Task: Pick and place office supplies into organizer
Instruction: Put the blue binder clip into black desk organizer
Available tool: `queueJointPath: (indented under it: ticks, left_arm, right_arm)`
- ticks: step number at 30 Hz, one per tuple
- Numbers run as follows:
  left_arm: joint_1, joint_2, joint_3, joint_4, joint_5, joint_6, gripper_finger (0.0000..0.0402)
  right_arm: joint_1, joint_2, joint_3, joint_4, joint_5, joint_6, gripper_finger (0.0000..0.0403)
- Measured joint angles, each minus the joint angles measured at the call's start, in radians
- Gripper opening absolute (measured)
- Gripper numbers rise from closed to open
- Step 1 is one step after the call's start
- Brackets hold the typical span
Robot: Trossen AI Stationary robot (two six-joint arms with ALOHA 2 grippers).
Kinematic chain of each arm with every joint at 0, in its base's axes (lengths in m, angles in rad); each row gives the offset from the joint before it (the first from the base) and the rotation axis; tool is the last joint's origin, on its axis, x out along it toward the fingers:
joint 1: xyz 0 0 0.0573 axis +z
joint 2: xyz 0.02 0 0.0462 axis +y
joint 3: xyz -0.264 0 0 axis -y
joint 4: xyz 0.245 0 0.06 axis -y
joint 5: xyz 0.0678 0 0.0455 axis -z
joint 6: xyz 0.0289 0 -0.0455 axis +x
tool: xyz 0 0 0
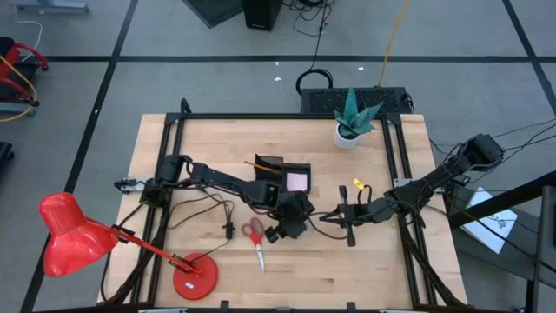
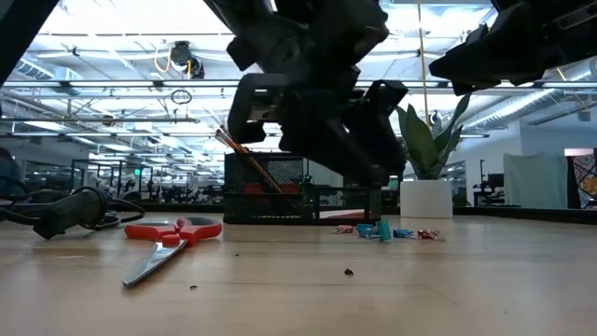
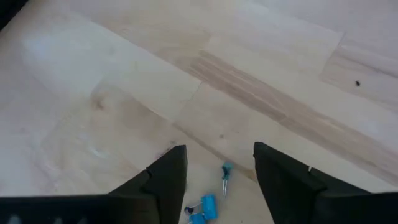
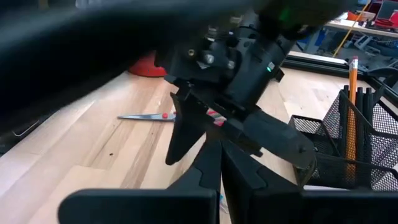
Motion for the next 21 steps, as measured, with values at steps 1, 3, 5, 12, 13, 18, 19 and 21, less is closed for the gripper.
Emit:
queueJointPath:
  ticks: [1,3,5,12,13,18,19,21]
  left_arm:
    - [0.004,0.000,0.000,0.006,0.009,0.000,0.0186]
    - [0.013,0.000,0.000,0.010,0.024,0.001,0.0177]
    - [0.024,0.006,0.000,0.011,0.029,-0.007,0.0171]
    - [0.039,0.070,0.001,0.058,0.074,-0.021,0.0164]
    - [0.038,0.082,0.001,0.058,0.070,-0.013,0.0164]
    - [0.038,0.100,0.000,0.053,0.054,0.004,0.0163]
    - [0.037,0.101,0.000,0.049,0.052,0.005,0.0163]
    - [0.037,0.103,0.000,0.039,0.052,0.011,0.0163]
  right_arm:
    - [0.000,0.000,0.000,-0.001,0.000,0.000,0.0004]
    - [0.000,0.000,0.000,-0.001,0.000,0.000,0.0004]
    - [0.000,0.000,0.000,-0.001,0.000,0.000,0.0004]
    - [0.000,0.000,0.000,-0.010,0.000,0.000,0.0004]
    - [0.000,0.000,0.000,-0.009,0.000,0.000,0.0004]
    - [0.000,0.000,0.000,-0.014,0.000,0.004,0.0004]
    - [0.000,0.000,0.000,-0.017,0.000,0.004,0.0004]
    - [0.000,0.000,0.000,-0.019,0.000,0.004,0.0004]
